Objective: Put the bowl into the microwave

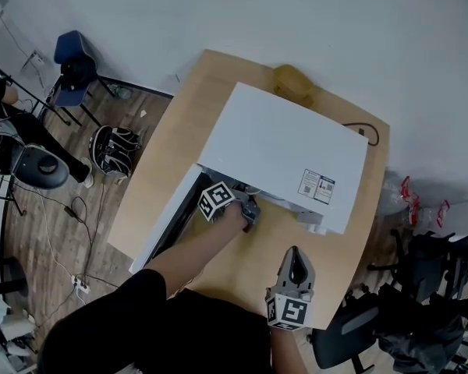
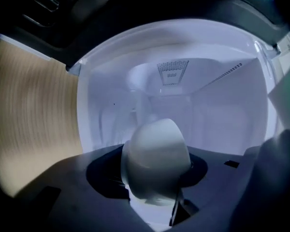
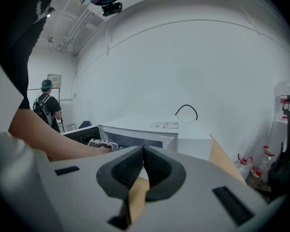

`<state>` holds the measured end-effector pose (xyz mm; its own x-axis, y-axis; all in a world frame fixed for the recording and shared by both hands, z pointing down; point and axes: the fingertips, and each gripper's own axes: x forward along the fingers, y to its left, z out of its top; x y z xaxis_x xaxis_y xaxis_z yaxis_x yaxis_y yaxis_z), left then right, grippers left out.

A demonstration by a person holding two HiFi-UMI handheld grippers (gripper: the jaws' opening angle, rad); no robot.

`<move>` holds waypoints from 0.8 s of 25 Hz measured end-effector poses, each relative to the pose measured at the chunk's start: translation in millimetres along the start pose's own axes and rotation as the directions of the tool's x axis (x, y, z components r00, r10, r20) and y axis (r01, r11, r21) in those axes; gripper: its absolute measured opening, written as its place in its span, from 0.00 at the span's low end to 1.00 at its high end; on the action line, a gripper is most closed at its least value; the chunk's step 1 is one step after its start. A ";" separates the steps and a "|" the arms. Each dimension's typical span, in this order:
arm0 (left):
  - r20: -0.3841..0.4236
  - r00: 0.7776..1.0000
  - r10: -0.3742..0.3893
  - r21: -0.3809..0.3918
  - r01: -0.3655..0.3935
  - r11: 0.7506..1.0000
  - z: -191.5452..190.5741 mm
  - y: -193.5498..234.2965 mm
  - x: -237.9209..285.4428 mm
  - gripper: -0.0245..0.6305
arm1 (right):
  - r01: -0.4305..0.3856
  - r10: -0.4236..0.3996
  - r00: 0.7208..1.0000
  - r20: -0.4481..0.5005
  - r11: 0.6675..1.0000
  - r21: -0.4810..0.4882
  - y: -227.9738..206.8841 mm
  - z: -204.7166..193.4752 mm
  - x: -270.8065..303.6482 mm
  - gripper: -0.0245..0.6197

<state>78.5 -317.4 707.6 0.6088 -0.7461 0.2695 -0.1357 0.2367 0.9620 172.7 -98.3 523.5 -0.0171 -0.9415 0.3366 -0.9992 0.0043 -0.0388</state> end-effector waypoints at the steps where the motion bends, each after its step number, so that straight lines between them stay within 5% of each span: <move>1: -0.003 1.000 -0.001 0.005 0.001 1.000 -0.6 -0.3 2.6 0.37 | -0.008 0.008 1.000 -0.001 1.000 -0.005 1.7 -0.5 1.0 0.13; 14: 0.012 0.999 0.044 0.236 -0.046 0.971 16.2 -9.8 20.3 0.37 | -0.022 0.022 1.000 -0.015 0.999 -0.032 6.6 -7.5 -2.9 0.13; 20: -0.092 0.995 0.044 0.325 -0.012 0.946 1.4 -14.0 33.8 0.37 | -0.041 0.040 0.999 -0.019 0.998 -0.054 13.2 -6.4 -8.1 0.13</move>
<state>99.9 -346.8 703.4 0.6713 -0.6750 0.3063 -0.3896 0.0302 0.9205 159.4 -88.4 526.3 -0.0583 -0.9338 0.3530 -0.9981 0.0615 -0.0021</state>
